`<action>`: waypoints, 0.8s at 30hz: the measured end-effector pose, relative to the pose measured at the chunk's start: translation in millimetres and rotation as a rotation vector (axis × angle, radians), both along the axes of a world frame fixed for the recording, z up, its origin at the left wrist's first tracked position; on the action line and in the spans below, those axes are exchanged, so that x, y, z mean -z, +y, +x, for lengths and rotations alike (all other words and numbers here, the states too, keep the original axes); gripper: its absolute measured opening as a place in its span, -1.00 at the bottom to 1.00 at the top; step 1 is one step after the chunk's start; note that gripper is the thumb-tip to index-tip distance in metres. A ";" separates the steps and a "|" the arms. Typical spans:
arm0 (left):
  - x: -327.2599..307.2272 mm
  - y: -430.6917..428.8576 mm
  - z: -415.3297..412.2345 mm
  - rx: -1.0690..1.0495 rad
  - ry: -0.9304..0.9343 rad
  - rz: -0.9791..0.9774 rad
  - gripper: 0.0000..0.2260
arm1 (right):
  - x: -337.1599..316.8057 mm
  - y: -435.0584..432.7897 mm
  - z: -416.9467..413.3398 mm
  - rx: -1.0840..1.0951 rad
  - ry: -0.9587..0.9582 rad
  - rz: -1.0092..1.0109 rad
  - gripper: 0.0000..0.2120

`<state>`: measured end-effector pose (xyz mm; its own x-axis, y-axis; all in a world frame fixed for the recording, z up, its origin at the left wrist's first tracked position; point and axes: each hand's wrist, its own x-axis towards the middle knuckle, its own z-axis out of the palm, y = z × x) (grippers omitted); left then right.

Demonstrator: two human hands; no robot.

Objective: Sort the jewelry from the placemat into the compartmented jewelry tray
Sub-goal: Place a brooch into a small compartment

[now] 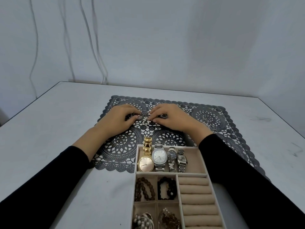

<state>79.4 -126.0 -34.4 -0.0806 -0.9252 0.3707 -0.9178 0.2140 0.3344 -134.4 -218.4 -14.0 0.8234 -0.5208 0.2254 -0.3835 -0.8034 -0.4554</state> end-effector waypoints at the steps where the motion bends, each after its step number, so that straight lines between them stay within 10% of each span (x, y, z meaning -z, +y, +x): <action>1: 0.2 -0.4 0.0 0.000 0.001 0.000 -0.76 | 0.4 -0.4 0.5 -0.003 0.008 -0.004 -0.85; 24: -17.9 5.9 -13.2 -0.096 0.470 -0.108 -0.86 | -26.2 12.3 -4.0 0.189 -0.389 0.240 -0.98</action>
